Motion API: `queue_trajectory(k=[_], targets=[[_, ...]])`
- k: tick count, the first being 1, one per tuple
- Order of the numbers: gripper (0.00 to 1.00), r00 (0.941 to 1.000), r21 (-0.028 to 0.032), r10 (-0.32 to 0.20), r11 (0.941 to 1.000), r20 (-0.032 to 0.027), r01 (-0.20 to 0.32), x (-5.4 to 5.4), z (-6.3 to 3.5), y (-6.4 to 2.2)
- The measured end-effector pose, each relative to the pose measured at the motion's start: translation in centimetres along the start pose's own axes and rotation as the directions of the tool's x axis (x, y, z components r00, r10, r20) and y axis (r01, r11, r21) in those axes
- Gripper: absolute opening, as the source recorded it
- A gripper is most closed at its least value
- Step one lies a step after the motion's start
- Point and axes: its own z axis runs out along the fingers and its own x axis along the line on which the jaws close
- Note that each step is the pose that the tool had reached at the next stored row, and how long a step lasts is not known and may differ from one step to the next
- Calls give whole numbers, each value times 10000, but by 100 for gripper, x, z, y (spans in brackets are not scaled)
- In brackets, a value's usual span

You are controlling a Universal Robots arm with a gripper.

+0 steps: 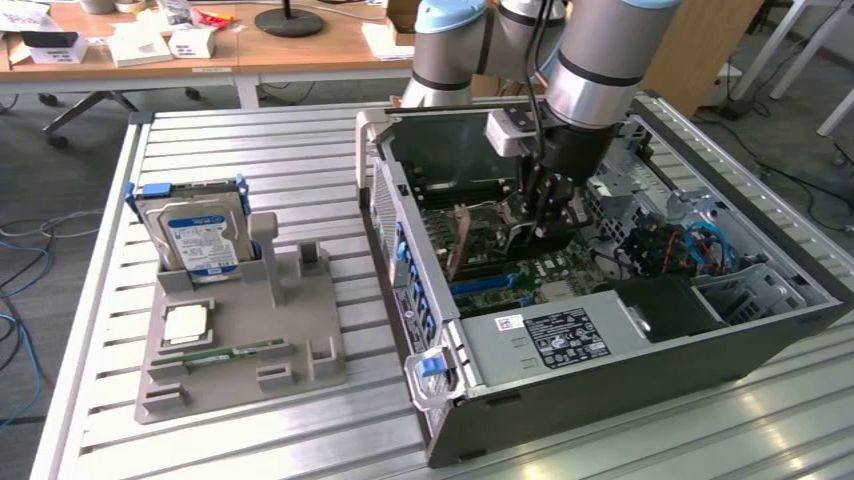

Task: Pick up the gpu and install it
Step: 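Insert the gpu into the slot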

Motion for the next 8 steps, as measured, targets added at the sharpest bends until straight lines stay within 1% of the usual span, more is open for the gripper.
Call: queue_trajectory(k=[8], targets=[[26, 10000, 2, -6, 10000, 3, 6, -1, 7, 63]])
